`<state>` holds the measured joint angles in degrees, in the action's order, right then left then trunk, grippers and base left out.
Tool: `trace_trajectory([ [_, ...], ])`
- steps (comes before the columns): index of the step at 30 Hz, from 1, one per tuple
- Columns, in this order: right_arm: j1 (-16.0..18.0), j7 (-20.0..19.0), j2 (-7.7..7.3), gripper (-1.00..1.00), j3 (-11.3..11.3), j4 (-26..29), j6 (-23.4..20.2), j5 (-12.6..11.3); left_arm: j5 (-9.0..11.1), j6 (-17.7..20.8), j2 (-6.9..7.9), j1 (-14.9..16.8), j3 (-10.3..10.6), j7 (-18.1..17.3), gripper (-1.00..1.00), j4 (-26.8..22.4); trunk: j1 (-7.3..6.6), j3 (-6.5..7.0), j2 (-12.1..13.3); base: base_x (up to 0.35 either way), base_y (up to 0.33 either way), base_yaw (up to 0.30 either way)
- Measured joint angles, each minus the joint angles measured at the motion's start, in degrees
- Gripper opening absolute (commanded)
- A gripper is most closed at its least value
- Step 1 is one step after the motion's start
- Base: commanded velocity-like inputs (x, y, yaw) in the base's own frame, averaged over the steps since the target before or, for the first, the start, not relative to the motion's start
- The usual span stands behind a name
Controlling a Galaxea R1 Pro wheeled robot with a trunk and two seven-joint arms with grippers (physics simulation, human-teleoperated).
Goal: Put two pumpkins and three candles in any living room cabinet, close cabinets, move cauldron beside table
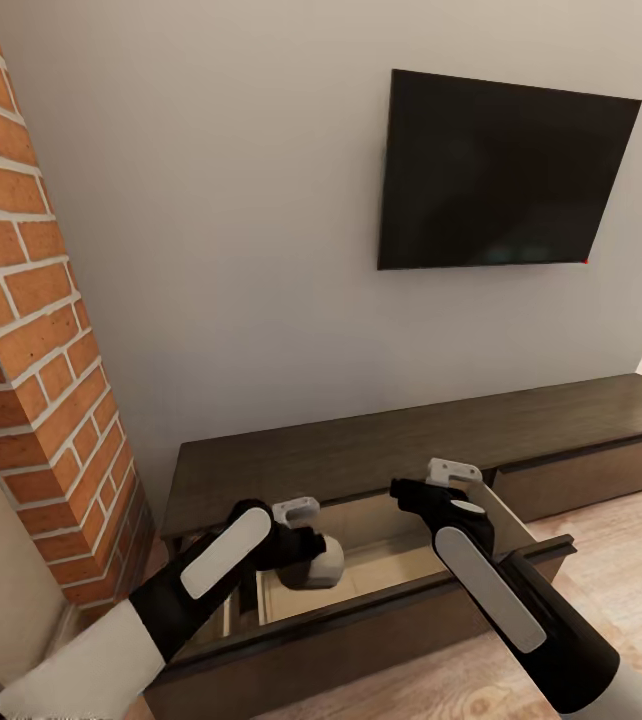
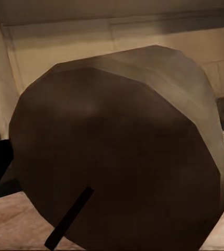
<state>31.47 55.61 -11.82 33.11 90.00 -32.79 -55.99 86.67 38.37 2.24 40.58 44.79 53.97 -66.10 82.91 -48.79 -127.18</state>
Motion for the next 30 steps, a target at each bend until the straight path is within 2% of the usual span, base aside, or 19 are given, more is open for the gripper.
trace_trajectory([
  [4, 0.0, 0.0, 0.0, 1.0, -0.04, 0.01, -0.62, 0.0, -2.86, 1.49, -2.93, 0.03, -0.33, 0.22, -1.0, 6.14, 0.0, 0.0, 0.0, 0.0, 0.0, 0.0],
  [6, 0.0, -0.03, 0.0, 1.0, -0.11, 0.01, -1.91, 0.01, -3.53, 1.6, -4.12, 0.03, -0.41, 0.18, -1.0, 8.93, 0.0, 0.0, 0.0, 0.0, 0.0, 0.0],
  [8, 0.0, -0.08, 0.0, 1.0, -0.12, 0.01, -2.76, 0.02, -4.02, 1.51, -5.19, 0.08, -0.46, 0.13, -1.0, 11.65, 0.0, 0.0, 0.0, 0.0, 0.0, 0.0],
  [10, 0.0, -0.1, 0.0, 1.0, -0.11, 0.01, -2.98, 0.02, -4.35, 1.34, -5.6, 0.18, -0.48, 0.09, -1.0, 12.78, 0.0, 0.0, 0.0, 0.0, 0.0, 0.0],
  [11, 0.0, -0.1, 0.0, 1.0, -0.13, 0.01, -3.1, 0.03, -5.79, 1.19, -6.01, 0.45, -0.5, 0.08, -1.0, 13.44, 0.0, 0.01, 0.0, 0.0, 0.0, 0.0],
  [12, 0.0, -0.11, 0.0, 1.0, -0.14, 0.02, -3.12, 0.03, -6.3, 1.19, -6.14, 0.51, -0.5, 0.07, -1.0, 13.54, 0.0, 0.01, 0.0, 0.0, 0.0, 0.0],
  [15, 0.0, -0.11, 0.0, 1.0, -0.28, 0.01, -3.18, 0.03, -10.32, 1.15, -6.64, 0.79, -0.58, 0.07, -1.0, 13.77, 0.0, 0.01, 0.0, 0.0, 0.0, 0.0],
  [17, 0.0, -0.11, 0.0, 1.0, -0.32, 0.01, -3.19, 0.03, -11.54, 1.1, -6.75, 0.88, -1.23, 0.06, -1.0, 13.74, 0.0, 0.01, 0.0, 0.0, 0.0, 0.0],
  [21, 0.0, -0.11, 0.0, 1.0, -0.43, 0.01, -3.24, 0.03, -12.32, 1.09, -6.75, 0.94, -4.01, 0.16, -1.0, 13.44, 0.0, 0.01, 0.0, 0.0, 0.0, 0.0],
  [27, 0.0, -0.11, -0.05, 1.0, -0.65, 0.02, -3.28, 0.03, -12.38, 1.16, -6.74, 0.94, -4.8, 0.21, -1.0, 13.35, 0.0, 0.01, 0.0, 0.0, 0.0, 0.0],
  [28, 0.0, -0.18, -0.08, 1.0, -0.86, 0.01, -3.28, 0.03, -12.99, 1.22, -6.7, 0.94, -4.83, 0.19, -1.0, 13.34, 0.0, 0.01, 0.0, 0.0, 0.0, 0.0],
  [29, 0.0, -0.34, -0.26, 1.0, -1.35, 0.01, -3.28, 0.05, -14.68, 1.3, -6.69, 0.94, -4.87, 0.19, -1.0, 13.36, 0.0, 0.01, 0.0, 0.0, 0.0, 0.0],
  [30, 0.0, -0.67, -0.45, 1.0, -1.75, 0.02, -3.24, 0.04, -15.18, 1.24, -6.7, 0.94, -4.88, 0.17, -1.0, 13.37, 0.0, 0.01, 0.0, 0.0, 0.0, 0.0],
])
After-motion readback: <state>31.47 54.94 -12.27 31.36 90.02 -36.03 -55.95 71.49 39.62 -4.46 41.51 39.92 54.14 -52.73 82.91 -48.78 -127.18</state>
